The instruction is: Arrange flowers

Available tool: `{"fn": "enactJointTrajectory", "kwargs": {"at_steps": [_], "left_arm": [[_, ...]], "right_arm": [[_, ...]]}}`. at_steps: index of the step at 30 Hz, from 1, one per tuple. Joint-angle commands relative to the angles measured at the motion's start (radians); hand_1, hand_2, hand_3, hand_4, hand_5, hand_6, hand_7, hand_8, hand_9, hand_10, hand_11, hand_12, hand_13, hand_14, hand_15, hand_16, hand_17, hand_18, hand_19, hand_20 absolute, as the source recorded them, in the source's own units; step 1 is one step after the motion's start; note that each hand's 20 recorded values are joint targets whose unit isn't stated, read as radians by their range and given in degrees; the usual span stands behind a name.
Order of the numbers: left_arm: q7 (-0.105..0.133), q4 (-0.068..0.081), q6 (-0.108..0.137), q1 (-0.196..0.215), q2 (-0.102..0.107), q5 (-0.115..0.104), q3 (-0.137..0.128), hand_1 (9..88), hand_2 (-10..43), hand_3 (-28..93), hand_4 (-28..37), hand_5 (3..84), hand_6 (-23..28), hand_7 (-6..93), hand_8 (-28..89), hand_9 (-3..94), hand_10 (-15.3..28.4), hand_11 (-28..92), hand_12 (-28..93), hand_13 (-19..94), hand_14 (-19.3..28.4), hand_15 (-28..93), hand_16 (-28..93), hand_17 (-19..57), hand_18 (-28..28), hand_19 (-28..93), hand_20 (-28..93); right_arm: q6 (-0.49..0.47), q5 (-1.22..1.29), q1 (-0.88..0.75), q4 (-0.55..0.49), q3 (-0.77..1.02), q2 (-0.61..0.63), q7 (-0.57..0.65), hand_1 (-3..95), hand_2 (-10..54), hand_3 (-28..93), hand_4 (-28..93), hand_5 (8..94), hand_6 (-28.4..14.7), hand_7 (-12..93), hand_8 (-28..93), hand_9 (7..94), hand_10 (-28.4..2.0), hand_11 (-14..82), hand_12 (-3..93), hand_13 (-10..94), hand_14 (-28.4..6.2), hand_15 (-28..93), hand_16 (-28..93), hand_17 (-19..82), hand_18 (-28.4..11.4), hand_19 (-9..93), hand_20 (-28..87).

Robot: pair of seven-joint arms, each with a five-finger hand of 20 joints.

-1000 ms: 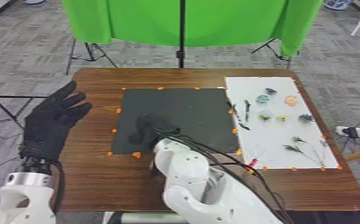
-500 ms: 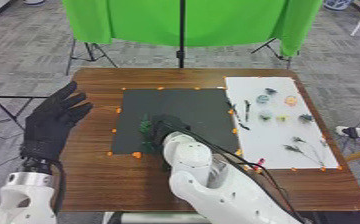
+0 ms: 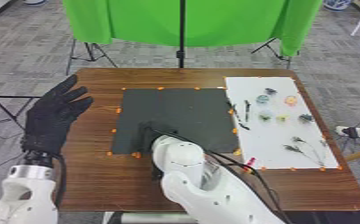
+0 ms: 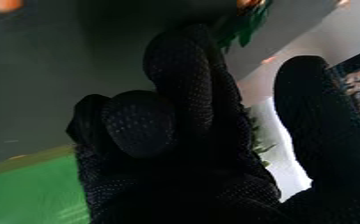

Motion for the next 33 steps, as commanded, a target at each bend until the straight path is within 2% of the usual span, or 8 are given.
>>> {"fn": "enactJointTrajectory", "kwargs": {"at_steps": [1,5,10,15,20,21,26,33], "left_arm": [[-0.02,-0.017,0.01,0.055,-0.014,0.0,-0.022,25.2,5.3,80,-22.9,40.0,9.8,11.6,-9,33.6,19.4,25,12,25,27.6,55,-8,-7.3,28.4,51,21],[0.002,-0.034,0.03,0.121,-0.02,-0.012,-0.051,25.2,5.3,80,-22.9,40.1,9.8,11.7,-9,33.6,19.4,25,12,25,27.7,55,-8,-7.3,28.4,51,21],[0.056,-0.038,0.049,0.18,-0.015,-0.034,-0.065,25.0,5.2,80,-22.8,40.1,9.9,11.6,-9,33.6,19.4,25,12,25,27.7,55,-8,-7.1,28.4,52,22],[0.07,-0.025,0.048,0.173,-0.021,-0.042,-0.065,25.1,5.3,80,-23.1,40.0,9.8,11.5,-9,33.7,19.4,25,12,25,27.6,55,-8,-6.9,28.4,52,22],[0.1,-0.032,0.061,0.2,-0.01,-0.056,-0.064,25.0,5.3,80,-23.1,40.0,9.8,11.5,-9,33.6,19.4,25,12,25,27.6,55,-8,-6.9,28.4,52,23],[0.093,-0.035,0.061,0.206,-0.015,-0.053,-0.066,25.0,5.3,80,-23.1,40.0,9.8,11.6,-9,33.6,19.4,25,12,25,27.6,55,-8,-6.9,28.4,52,23],[0.109,-0.044,0.072,0.231,-0.019,-0.059,-0.065,25.0,5.3,80,-23.0,40.0,9.7,11.6,-9,33.7,19.3,25,12,25,27.5,55,-8,-6.9,28.4,51,23],[0.121,-0.047,0.074,0.236,-0.02,-0.059,-0.062,25.0,5.2,80,-23.1,39.2,9.4,11.8,-9,33.6,19.3,25,12,25,27.5,55,-8,-6.9,28.4,51,23]], "right_arm": [[0.031,-0.144,-0.045,-0.043,-0.028,0.04,-0.013,26.9,6.8,74,-23,77.8,-7.0,10,-12,81.4,-17.7,53.9,20.3,76,-16.0,82,16,42,-28.3,93,63],[0.053,-0.104,-0.021,-0.108,-0.022,0.123,0.035,26.0,5.9,74,-22,85.3,-5.7,13,-12,84.9,-17.4,52.6,20.4,79,-15.3,81,16,46,-28.4,93,64],[0.124,-0.001,-0.016,-0.215,0.035,0.278,0.089,25.7,5.1,74,-22,88.8,-4.7,15,-11,86.2,-17.1,52.2,20.8,80,-15.3,81,17,48,-28.4,93,66],[0.276,0.096,-0.128,-0.34,0.207,0.472,0.149,26.1,4.6,74,-22,81.0,-5.3,15,-11,81.9,-18.5,47.6,19.5,75,-16.1,78,16,43,-28.4,93,57],[0.415,0.143,-0.333,-0.417,0.463,0.626,0.2,27.3,3.5,74,-22,74.2,-6.6,13,-11,77.7,-19.7,42.1,17.5,71,-17.0,75,13,38,-28.4,93,47],[0.434,0.15,-0.385,-0.428,0.519,0.647,0.216,27.5,3.5,74,-22,74.1,-6.6,13,-11,77.7,-19.6,42.1,17.5,71,-17.0,74,13,38,-28.4,93,46],[0.48,0.142,-0.57,-0.424,0.723,0.707,0.283,28.1,3.1,75,-22,72.4,-6.5,13,-11,77.3,-19.4,42.2,17.5,71,-16.7,74,13,38,-28.2,93,45],[0.465,0.091,-0.647,-0.383,0.786,0.748,0.345,28.8,1.7,75,-22,68.4,-6.9,12,-11,73.7,-20.1,41.8,17.1,69,-16.5,74,12,37,-27.9,93,43]]}}
